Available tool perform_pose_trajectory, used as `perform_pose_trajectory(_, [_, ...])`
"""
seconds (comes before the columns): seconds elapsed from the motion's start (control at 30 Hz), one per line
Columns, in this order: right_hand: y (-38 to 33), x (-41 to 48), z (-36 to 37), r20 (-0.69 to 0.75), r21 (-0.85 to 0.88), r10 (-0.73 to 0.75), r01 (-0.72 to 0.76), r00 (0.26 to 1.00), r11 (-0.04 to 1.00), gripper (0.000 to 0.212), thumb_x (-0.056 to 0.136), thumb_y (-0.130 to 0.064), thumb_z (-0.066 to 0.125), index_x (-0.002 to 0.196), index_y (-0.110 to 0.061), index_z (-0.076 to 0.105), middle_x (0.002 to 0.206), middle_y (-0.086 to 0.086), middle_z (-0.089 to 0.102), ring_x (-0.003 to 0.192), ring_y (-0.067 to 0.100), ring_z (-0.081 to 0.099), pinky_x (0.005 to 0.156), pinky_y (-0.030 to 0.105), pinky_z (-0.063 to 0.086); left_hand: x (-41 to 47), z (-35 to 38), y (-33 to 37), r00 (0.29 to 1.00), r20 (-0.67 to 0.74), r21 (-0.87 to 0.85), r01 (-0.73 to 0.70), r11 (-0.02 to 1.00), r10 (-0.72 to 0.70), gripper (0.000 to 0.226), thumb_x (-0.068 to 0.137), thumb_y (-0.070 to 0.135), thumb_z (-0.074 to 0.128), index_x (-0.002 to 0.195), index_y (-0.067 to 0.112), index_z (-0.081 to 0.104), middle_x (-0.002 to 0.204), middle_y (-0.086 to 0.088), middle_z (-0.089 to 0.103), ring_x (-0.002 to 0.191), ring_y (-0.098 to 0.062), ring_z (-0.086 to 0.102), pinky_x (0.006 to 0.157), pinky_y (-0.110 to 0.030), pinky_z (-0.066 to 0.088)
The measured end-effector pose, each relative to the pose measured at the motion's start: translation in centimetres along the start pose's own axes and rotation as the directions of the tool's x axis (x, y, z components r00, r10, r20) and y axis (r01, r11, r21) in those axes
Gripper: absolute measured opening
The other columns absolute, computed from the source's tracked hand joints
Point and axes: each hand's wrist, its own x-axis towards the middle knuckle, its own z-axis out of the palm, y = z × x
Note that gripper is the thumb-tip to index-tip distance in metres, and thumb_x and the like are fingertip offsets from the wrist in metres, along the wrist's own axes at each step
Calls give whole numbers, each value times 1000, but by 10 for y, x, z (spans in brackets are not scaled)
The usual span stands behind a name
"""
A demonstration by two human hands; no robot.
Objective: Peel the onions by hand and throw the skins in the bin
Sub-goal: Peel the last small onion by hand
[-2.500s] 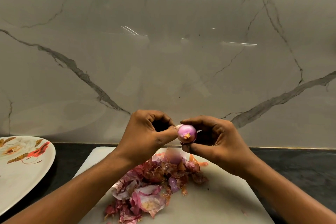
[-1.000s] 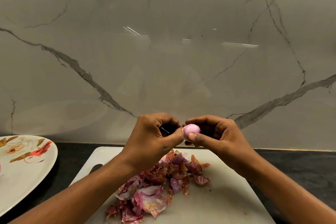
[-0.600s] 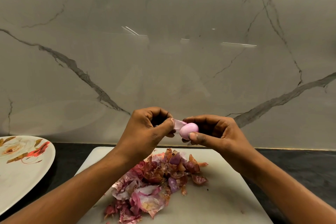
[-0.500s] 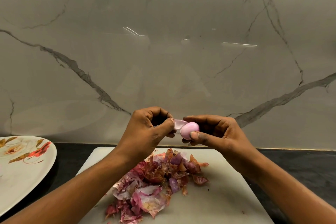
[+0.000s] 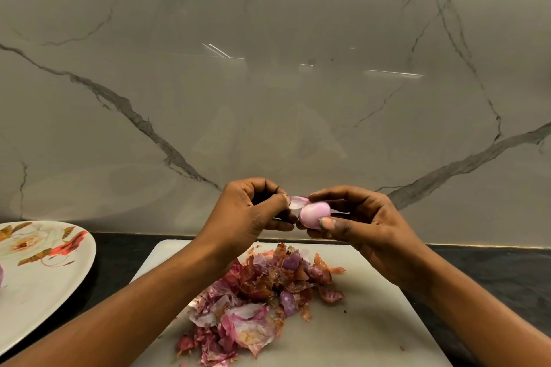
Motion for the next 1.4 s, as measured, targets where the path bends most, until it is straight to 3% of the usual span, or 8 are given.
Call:
perform_pose_trajectory(0.23, [0, 1, 0, -16, -64, 36, -37, 999, 997, 37, 83, -12, 80, 118, -16, 71, 119, 14, 74, 110, 38, 73, 94, 40, 62, -7, 1, 4, 994, 74, 6, -80, 997, 80, 20, 92, 21, 73, 104, 7, 81, 98, -10, 80, 89, -30, 77, 79, -38, 66])
perform_pose_trajectory(0.47, [-3, -2, 10, -75, -192, 39, -53, 996, 980, 38, 79, -21, 81, 114, -12, 69, 106, 6, 78, 101, 26, 76, 79, 27, 61, -8, 4, 0, 989, 88, 44, -119, 992, 115, 16, 91, 11, 74, 103, 2, 81, 94, -10, 81, 90, -28, 79, 79, -32, 64])
perform_pose_trajectory(0.6, [-4, -1, 9, -75, -148, 44, -55, 996, 987, 41, 82, -16, 79, 121, -12, 69, 113, 7, 79, 106, 26, 76, 84, 29, 62, -4, 0, 3, 1000, -5, -121, -23, 992, 23, 15, 91, 9, 72, 101, 1, 81, 93, -18, 80, 91, -32, 79, 78, -31, 65])
perform_pose_trajectory(0.73, [-5, 1, 8, -87, -30, 62, -65, 994, 997, 38, 92, -20, 68, 129, -14, 68, 117, 10, 77, 106, 33, 77, 90, 33, 63, -4, -2, 2, 999, -18, -2, -36, 999, 36, 12, 90, 12, 77, 95, 2, 82, 85, -17, 79, 81, -32, 78, 73, -32, 65])
perform_pose_trajectory(0.9, [-6, 2, 9, -171, -75, 96, -110, 981, 991, 35, 93, -35, 64, 123, -20, 75, 113, 7, 78, 86, 19, 74, 71, 26, 58, -5, -3, 0, 999, 30, 66, -36, 997, 34, 9, 84, 1, 82, 93, 1, 80, 84, -14, 78, 76, -27, 75, 71, -35, 65])
perform_pose_trajectory(1.0, [-6, 3, 8, -207, 22, 159, -158, 965, 987, 38, 88, -37, 69, 115, -12, 78, 109, 15, 77, 80, 20, 70, 65, 24, 56, -6, -2, -1, 997, 63, 109, -58, 992, 51, 12, 85, -7, 79, 90, 3, 81, 85, -11, 79, 79, -24, 76, 71, -33, 64])
perform_pose_trajectory(1.13, [-8, 4, 7, -139, 176, 273, -248, 952, 953, 40, 90, -30, 71, 118, -2, 69, 109, 21, 76, 91, 33, 77, 74, 28, 65, -6, -1, 0, 993, 106, 142, -69, 987, 54, 17, 88, -6, 76, 93, 8, 84, 86, -8, 80, 76, -18, 74, 67, -28, 60])
perform_pose_trajectory(1.4, [-9, 2, 7, -145, 61, 253, -246, 957, 967, 32, 88, -32, 71, 116, -20, 81, 111, 14, 77, 81, 21, 70, 64, 23, 57, -8, 1, 3, 995, 96, 86, 0, 996, -8, 14, 85, 13, 83, 90, 0, 82, 79, -19, 77, 69, -31, 74, 65, -32, 63])
